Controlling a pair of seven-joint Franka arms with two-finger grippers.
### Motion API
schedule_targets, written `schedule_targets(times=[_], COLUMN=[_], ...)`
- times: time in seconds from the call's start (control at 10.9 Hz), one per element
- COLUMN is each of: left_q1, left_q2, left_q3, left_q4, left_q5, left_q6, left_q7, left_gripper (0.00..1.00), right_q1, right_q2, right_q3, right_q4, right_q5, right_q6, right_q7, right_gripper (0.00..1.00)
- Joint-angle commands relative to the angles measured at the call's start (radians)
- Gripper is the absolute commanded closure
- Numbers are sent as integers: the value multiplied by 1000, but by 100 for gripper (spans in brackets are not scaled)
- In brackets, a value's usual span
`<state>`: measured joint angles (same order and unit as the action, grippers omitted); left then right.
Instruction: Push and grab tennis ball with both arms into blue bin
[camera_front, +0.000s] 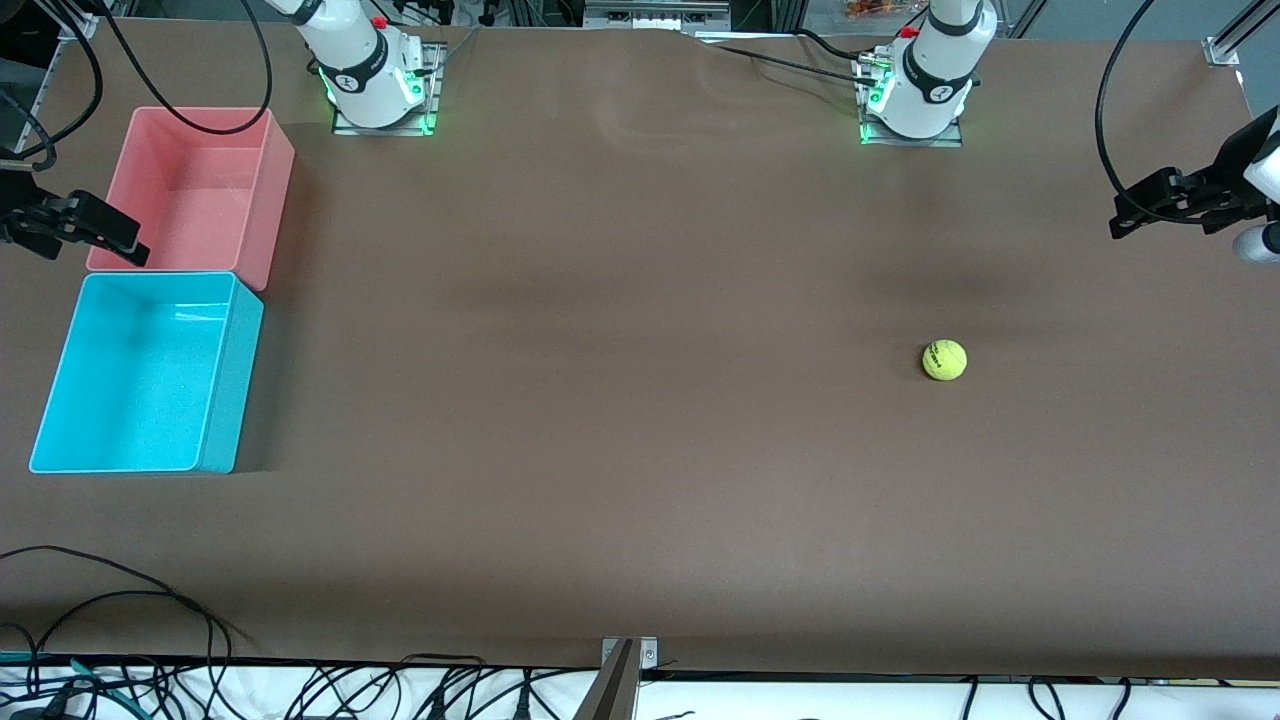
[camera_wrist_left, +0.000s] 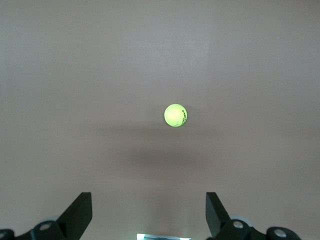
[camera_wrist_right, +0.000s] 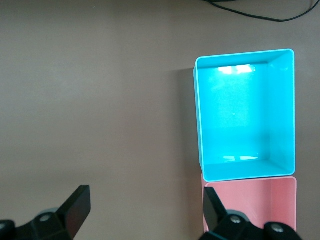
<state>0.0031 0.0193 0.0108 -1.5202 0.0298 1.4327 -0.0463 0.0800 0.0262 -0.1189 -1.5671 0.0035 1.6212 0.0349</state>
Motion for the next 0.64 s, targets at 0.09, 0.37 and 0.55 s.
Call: schedule_targets(times=[0.09,0.37,0.55], left_q1=[0,-2,-3], left_q2=[10,10,10], left_q3=[5,5,5], left_q4=[31,31,31], left_q5=[-21,-22,-25], left_q6=[-21,-21,-21], left_q7=[25,23,23], left_gripper=[0,0,0], right_q1=[1,1,1], right_q2=[12,11,11], right_q3=[1,2,4], right_q4=[32,32,33], right_q5=[15,15,13], right_q6=[-23,-24,-21], right_q7=[3,2,14], right_gripper=[0,0,0])
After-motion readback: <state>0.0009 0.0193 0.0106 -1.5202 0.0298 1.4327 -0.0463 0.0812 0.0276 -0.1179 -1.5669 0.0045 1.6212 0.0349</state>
